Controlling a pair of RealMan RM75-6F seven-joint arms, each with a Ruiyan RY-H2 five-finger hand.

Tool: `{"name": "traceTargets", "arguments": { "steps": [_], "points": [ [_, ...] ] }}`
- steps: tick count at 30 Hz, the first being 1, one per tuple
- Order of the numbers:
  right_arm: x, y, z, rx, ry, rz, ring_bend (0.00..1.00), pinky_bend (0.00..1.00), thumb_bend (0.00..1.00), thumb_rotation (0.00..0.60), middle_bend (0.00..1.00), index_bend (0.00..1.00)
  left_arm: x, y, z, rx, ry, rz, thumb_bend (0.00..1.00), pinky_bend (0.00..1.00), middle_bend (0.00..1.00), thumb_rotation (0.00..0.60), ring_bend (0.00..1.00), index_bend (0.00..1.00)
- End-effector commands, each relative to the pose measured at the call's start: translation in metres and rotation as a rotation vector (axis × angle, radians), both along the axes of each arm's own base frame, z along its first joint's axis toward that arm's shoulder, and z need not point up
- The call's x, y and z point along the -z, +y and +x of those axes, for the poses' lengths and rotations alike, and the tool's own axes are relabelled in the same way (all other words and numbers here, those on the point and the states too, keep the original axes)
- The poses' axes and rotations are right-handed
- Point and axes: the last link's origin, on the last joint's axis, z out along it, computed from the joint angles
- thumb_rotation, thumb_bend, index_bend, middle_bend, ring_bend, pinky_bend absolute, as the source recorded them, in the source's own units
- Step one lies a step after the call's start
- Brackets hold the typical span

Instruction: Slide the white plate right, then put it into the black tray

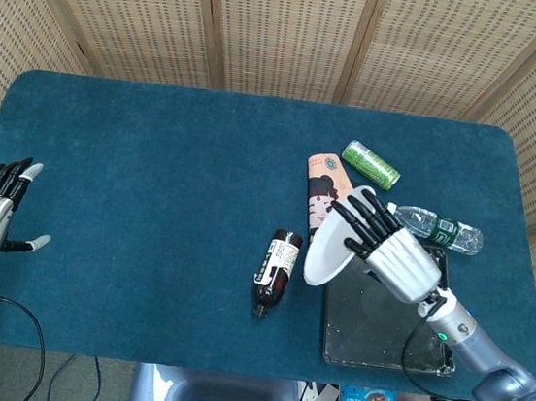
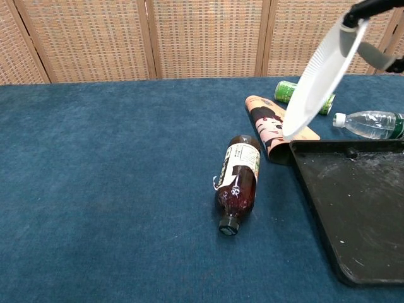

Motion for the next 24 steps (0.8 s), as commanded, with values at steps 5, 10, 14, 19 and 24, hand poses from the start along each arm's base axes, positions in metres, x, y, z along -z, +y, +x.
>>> {"name": "traceTargets", "arguments": {
  "steps": [5,10,14,19,24],
  "points": [
    [0.004,0.018,-0.060,0.124,-0.015,0.039,0.00,0.04,0.59,0.600,0.03,0.66,0.001,-0.002,0.002,0.008,0.000,-0.003,0.00,0.00,0.00,0.600,0.00,0.00],
    [0.017,0.020,-0.066,0.133,-0.017,0.066,0.00,0.04,0.59,0.600,0.03,0.66,0.001,-0.003,0.003,0.010,0.002,-0.003,0.00,0.00,0.00,0.600,0.00,0.00],
    [0.021,0.021,-0.074,0.144,0.003,0.075,0.00,0.04,0.59,0.600,0.03,0.66,0.000,-0.004,0.003,0.011,0.001,0.004,0.00,0.00,0.00,0.600,0.00,0.00],
    [0.022,0.030,-0.092,0.183,0.007,0.095,0.00,0.04,0.59,0.600,0.03,0.66,0.000,-0.005,0.002,0.009,0.003,0.001,0.00,0.00,0.00,0.600,0.00,0.00],
    [0.018,0.043,-0.111,0.212,0.035,0.120,0.00,0.03,0.30,0.600,0.02,0.41,0.001,-0.006,0.004,0.014,0.005,-0.004,0.00,0.00,0.00,0.600,0.00,0.00]
  ]
}}
